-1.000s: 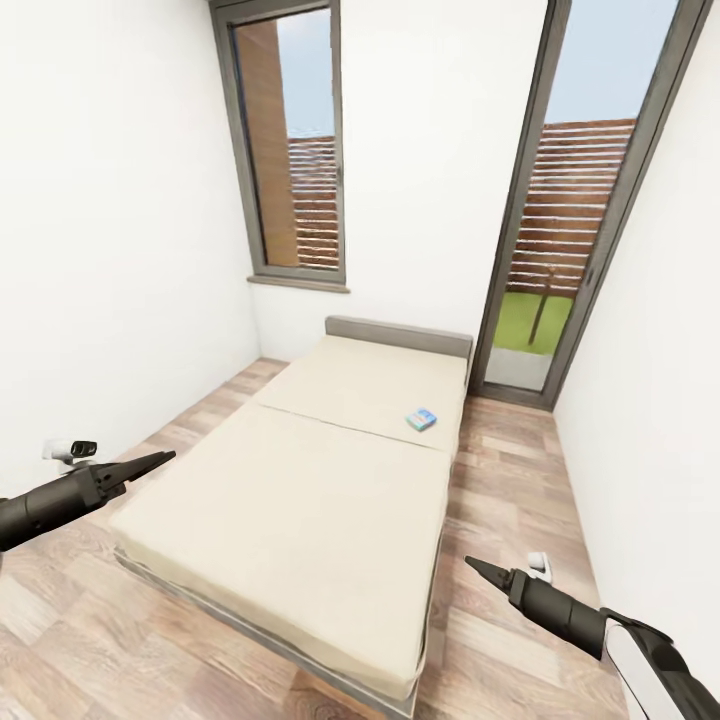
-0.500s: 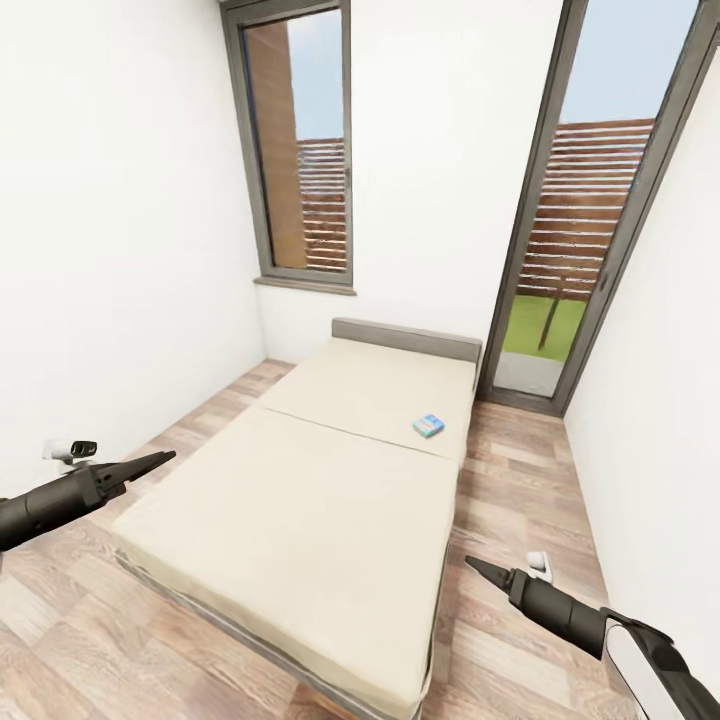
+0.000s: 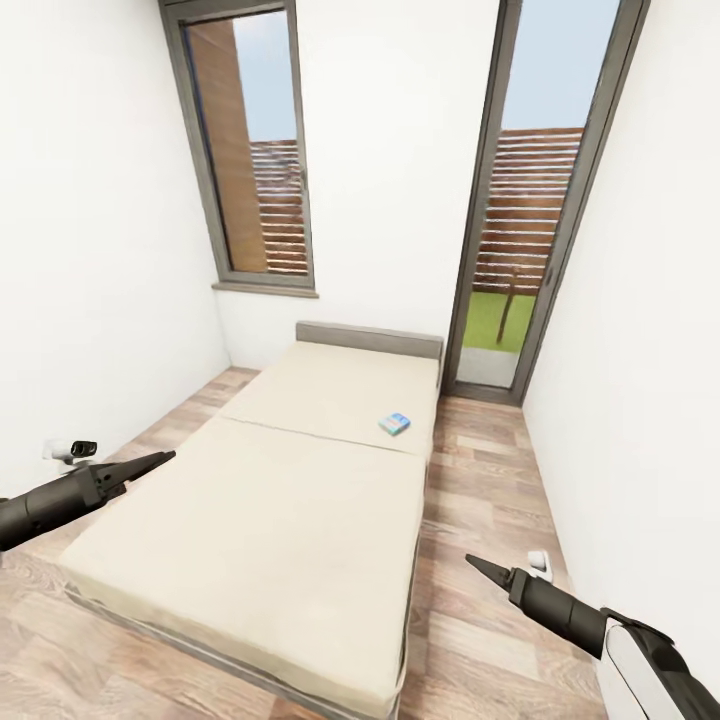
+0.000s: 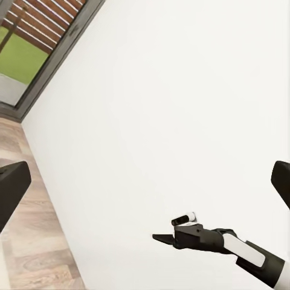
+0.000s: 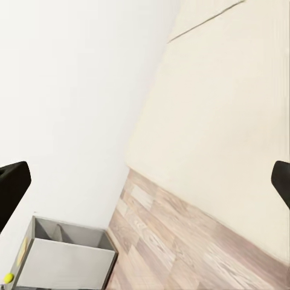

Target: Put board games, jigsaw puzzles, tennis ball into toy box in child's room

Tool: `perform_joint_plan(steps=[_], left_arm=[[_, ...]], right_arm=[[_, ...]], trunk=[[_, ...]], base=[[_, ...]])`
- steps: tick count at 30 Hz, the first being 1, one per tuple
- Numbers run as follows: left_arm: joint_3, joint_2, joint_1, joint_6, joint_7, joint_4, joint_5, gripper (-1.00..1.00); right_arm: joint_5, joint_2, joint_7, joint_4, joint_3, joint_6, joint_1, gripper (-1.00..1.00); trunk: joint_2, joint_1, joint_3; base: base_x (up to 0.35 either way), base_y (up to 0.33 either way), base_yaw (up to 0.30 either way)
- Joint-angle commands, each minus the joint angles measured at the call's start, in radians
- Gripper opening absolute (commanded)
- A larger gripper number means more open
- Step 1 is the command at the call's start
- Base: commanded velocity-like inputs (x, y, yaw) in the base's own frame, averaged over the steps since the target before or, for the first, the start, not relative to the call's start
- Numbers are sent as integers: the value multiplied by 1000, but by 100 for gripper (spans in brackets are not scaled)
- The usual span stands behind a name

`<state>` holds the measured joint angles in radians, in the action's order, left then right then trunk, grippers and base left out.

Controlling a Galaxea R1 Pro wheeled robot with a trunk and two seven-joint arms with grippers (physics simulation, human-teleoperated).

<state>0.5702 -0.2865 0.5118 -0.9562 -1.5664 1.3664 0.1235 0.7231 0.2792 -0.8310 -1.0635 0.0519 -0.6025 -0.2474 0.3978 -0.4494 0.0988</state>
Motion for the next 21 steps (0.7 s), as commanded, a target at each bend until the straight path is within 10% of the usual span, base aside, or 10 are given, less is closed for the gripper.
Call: perform_joint_plan(steps=[1, 21], left_arm=[[0, 0, 1, -11, -4, 0, -1, 100], [0, 0, 1, -10, -4, 0, -2, 100]], right_arm=[[5, 0, 0, 0, 0, -7, -1, 100], [5, 0, 0, 0, 0, -5, -1, 100]], trunk=[[2, -1, 2], [2, -1, -7]], base=[[0, 0, -275], [0, 0, -274]])
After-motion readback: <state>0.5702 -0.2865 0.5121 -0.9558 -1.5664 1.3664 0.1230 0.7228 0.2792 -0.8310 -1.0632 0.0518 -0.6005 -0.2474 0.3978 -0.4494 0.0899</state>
